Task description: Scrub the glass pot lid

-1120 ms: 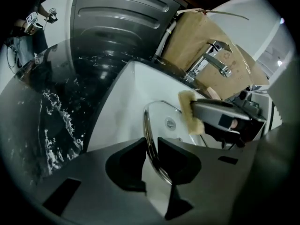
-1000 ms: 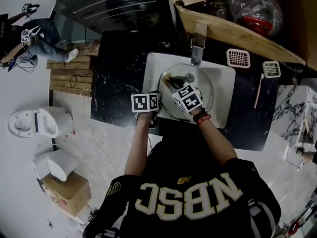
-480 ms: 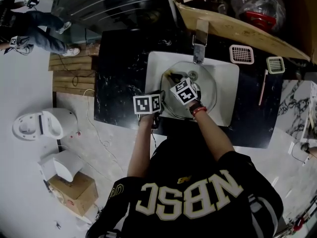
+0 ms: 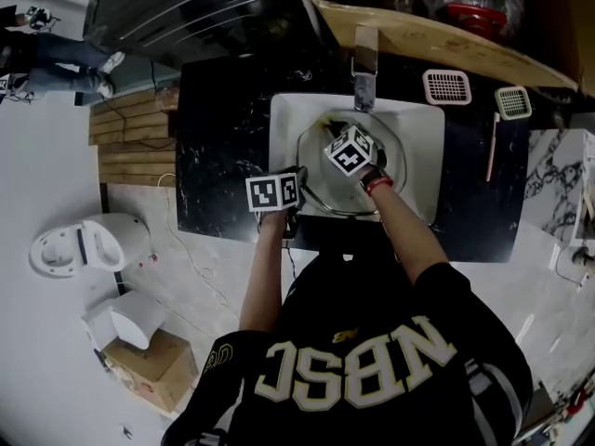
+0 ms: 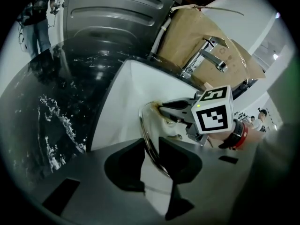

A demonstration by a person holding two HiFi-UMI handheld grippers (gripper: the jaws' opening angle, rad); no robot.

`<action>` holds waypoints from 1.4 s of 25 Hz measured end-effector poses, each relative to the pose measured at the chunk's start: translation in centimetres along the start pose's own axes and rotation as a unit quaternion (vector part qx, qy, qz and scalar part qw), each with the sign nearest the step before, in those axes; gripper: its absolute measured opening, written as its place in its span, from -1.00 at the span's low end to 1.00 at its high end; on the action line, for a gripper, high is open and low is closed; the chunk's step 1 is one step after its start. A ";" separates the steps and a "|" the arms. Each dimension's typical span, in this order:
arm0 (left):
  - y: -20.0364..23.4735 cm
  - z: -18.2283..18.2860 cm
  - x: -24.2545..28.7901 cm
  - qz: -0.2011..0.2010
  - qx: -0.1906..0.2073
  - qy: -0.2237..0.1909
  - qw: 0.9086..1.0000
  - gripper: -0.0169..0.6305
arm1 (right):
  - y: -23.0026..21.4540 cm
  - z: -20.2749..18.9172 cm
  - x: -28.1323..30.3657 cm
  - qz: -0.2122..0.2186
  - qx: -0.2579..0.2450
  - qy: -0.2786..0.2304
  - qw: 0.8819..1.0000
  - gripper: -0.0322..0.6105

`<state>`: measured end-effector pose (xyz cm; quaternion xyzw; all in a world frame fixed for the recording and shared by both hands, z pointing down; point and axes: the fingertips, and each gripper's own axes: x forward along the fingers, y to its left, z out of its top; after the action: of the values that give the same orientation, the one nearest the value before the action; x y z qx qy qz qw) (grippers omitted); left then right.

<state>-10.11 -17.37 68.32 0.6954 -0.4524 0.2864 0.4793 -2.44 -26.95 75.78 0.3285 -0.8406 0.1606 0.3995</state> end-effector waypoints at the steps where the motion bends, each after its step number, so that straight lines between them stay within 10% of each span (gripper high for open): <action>1: 0.0 -0.1 0.0 0.000 0.001 0.001 1.000 -0.63 | -0.6 -0.4 0.2 -0.004 -0.012 0.010 1.000 -0.79; 17: -0.4 -0.2 0.3 -0.008 0.020 0.000 1.000 -0.63 | -6.3 -9.4 -5.0 -0.024 -0.085 0.185 0.979 -0.79; 35: -0.7 -0.1 0.2 -0.017 0.038 -0.006 0.999 -0.63 | 3.4 -16.3 -16.9 0.214 -0.087 0.362 0.903 -0.79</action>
<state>-9.44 -17.26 68.23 0.7222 -0.4327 0.2909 0.4546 12.32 -8.64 72.87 0.0243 -0.6985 0.2766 0.6595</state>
